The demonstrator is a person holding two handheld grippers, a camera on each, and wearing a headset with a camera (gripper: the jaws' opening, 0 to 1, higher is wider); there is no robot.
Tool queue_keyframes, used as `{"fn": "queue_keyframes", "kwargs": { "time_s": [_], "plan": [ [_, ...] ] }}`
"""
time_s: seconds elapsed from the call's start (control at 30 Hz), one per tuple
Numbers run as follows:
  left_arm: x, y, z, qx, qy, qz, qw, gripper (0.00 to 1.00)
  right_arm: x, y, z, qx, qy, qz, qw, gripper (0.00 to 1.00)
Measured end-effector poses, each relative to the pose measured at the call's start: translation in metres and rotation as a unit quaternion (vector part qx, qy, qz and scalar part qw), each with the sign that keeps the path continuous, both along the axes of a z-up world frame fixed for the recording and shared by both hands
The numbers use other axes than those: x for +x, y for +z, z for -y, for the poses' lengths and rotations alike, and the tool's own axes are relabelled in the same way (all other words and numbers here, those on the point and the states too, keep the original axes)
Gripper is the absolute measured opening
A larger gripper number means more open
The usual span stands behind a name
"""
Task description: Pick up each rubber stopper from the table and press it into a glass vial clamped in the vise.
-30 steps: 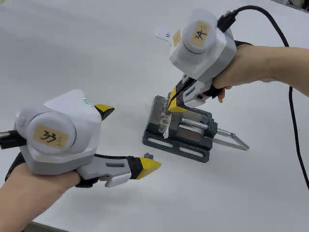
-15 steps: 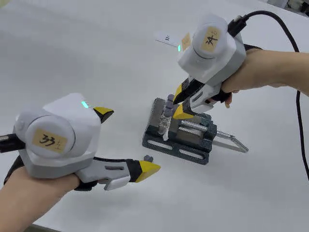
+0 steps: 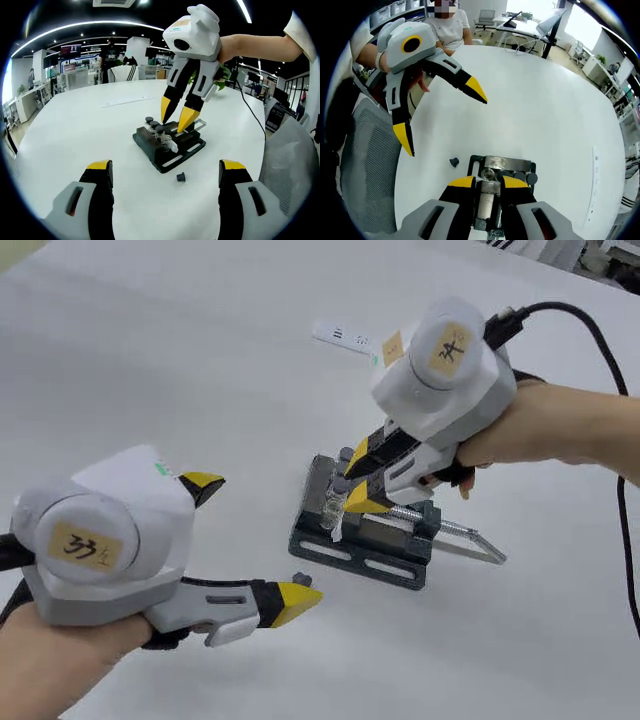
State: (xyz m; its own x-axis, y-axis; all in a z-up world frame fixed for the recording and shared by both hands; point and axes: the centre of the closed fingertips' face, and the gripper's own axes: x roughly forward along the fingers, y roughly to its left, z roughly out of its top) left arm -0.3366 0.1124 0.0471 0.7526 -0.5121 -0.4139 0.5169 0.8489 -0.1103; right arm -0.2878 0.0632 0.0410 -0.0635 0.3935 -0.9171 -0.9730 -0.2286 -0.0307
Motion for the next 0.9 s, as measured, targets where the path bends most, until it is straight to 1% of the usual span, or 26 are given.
{"fn": "queue_keyframes", "kwargs": {
  "time_s": [0.07,0.1,0.17,0.2,0.3,0.4,0.53,0.63,0.67,0.73,0.9],
  "plan": [
    [-0.001,-0.001,0.0,0.002,0.0,0.001,1.0,0.86,-0.007,0.0,-0.001,0.005,-0.002,-0.008,0.9999,0.16],
    [-0.002,-0.002,0.0,0.003,0.001,-0.002,1.0,0.86,-0.009,0.001,0.0,0.006,-0.002,-0.009,0.9999,0.16],
    [-0.003,-0.002,-0.001,0.005,0.002,-0.003,1.0,0.86,-0.012,0.002,0.002,0.01,-0.003,-0.008,0.9999,0.16],
    [-0.004,-0.002,-0.001,0.006,0.003,-0.003,1.0,0.86,-0.014,0.004,0.002,0.017,-0.007,-0.01,0.9998,0.16],
    [-0.005,0.002,-0.003,0.001,0.008,0.003,1.0,0.86,-0.022,0.004,0.004,0.019,-0.009,-0.018,0.9996,0.16],
    [-0.006,0.002,-0.005,0.001,0.01,0.001,0.9999,0.85,-0.024,0.001,0.005,0.013,-0.007,-0.016,0.9998,0.16],
    [-0.007,0.004,-0.01,0.006,0.012,0.002,0.9999,0.85,-0.033,0.004,0.001,0.026,-0.01,-0.017,0.9995,0.17],
    [-0.008,0.008,-0.011,0.008,0.013,0.005,0.9999,0.85,-0.035,0.004,0.001,0.028,-0.01,-0.018,0.9994,0.17],
    [-0.009,0.009,-0.012,0.009,0.013,0.009,0.9998,0.85,-0.034,0.004,0.0,0.029,-0.012,-0.017,0.9994,0.17],
    [-0.01,0.01,-0.012,0.012,0.011,0.009,0.9998,0.85,-0.035,0.004,0.0,0.031,-0.016,-0.019,0.9992,0.17],
    [-0.016,0.009,-0.013,0.018,0.008,0.009,0.9998,0.86,-0.046,0.006,0.0,0.034,-0.013,-0.021,0.9991,0.17]
  ]
}}
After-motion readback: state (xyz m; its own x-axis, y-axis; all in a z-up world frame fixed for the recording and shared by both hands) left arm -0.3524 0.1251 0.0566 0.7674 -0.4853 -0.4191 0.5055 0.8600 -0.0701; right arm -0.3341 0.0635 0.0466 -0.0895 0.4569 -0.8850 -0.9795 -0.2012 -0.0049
